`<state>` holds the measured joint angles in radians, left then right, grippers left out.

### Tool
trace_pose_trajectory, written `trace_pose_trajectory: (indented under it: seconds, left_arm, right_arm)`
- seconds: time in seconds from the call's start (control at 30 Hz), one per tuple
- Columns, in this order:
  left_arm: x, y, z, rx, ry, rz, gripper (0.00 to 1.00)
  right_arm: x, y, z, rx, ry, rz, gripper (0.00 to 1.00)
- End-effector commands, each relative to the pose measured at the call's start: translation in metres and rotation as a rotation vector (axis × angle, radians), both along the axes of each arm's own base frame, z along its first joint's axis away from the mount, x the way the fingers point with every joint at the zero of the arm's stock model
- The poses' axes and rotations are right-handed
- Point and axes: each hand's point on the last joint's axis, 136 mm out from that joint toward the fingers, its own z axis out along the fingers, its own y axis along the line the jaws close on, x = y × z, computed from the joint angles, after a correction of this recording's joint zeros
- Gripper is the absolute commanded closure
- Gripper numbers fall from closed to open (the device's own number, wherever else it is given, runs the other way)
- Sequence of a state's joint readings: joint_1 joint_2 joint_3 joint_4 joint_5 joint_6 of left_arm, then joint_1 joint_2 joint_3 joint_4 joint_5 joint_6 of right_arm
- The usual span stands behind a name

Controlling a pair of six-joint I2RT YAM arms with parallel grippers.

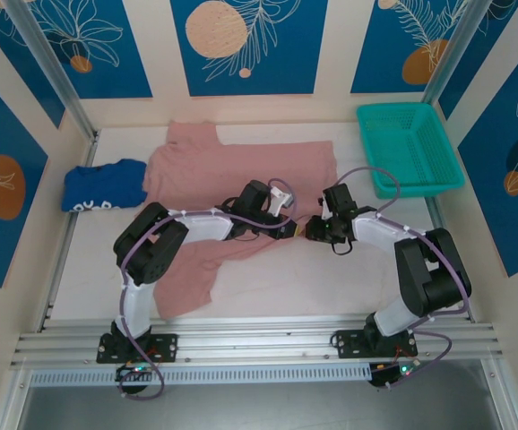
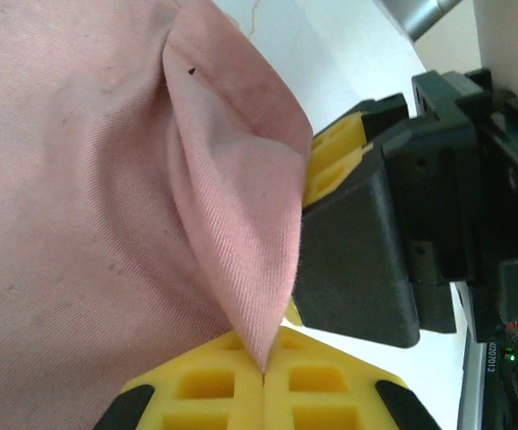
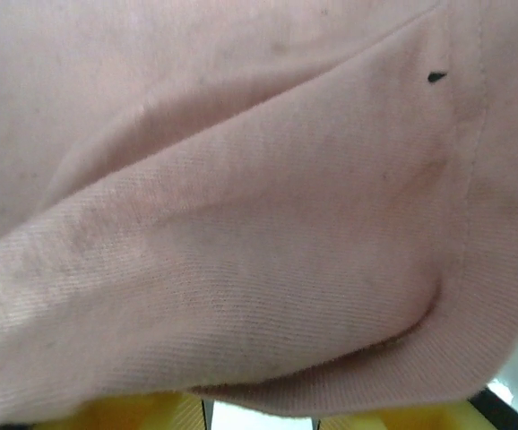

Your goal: Fold the inside-out t-shirt

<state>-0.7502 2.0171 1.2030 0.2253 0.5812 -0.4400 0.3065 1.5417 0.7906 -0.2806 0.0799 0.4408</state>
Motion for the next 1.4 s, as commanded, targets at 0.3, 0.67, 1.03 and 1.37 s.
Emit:
trace_pose_trajectory:
  seconds: [0.3, 0.67, 1.03, 1.37]
  left_arm:
    - [-0.001, 0.000, -0.011, -0.013, 0.038, -0.029, 1.00]
    - [0.003, 0.001, -0.018, 0.011, 0.053, -0.009, 1.00]
    - [0.014, -0.004, -0.020, 0.028, 0.058, 0.014, 1.00]
    - [0.012, -0.008, -0.014, 0.005, 0.061, -0.001, 0.94]
  right_arm:
    - [0.022, -0.008, 0.019, 0.019, -0.070, -0.016, 0.82]
    - [-0.001, -0.031, 0.053, 0.114, -0.084, -0.065, 1.00]
    - [-0.024, -0.047, 0.090, 0.298, -0.084, -0.070, 1.00]
    - [-0.020, -0.061, 0.098, 0.296, -0.099, -0.129, 1.00]
